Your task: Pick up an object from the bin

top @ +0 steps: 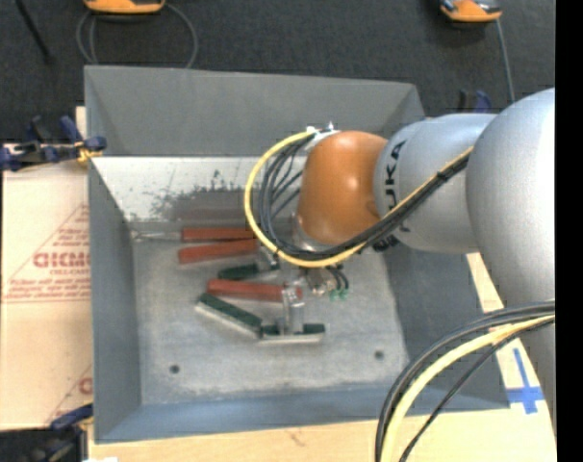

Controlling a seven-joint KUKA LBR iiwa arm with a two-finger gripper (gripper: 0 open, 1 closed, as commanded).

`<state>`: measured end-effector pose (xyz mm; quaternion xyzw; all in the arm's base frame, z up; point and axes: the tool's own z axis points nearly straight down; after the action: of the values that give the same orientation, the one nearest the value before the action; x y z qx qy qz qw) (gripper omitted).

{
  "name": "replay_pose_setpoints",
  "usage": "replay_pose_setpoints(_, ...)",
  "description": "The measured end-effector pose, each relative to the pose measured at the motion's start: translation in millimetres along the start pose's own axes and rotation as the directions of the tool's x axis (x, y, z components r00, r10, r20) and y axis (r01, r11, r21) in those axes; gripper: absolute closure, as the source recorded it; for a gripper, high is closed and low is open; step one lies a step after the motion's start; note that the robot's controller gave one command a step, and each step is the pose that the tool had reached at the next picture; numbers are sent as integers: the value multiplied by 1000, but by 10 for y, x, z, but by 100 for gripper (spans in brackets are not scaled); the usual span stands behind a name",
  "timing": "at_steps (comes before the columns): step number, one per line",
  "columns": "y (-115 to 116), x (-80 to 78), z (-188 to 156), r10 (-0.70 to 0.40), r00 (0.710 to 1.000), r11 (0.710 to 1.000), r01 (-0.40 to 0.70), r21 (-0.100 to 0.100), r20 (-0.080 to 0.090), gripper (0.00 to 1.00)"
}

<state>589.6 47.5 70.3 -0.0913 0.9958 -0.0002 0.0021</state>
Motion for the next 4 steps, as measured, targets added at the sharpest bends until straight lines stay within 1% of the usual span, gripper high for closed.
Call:
replay_pose_setpoints(1, 12, -51, -70, 2, 1000, 1000, -2, -1, 18, 100)
replay_pose_setpoints(2, -134, -34, -1422, -71, 997, 998, 71, 3, 9, 100)
replay_pose_setpoints(3, -117, -19, -1369, -70, 998, 998, 70, -1, 1, 0)
replay_pose_setpoints(4, 207, 383, -3, -199, 980, 980, 199, -2, 9, 0)
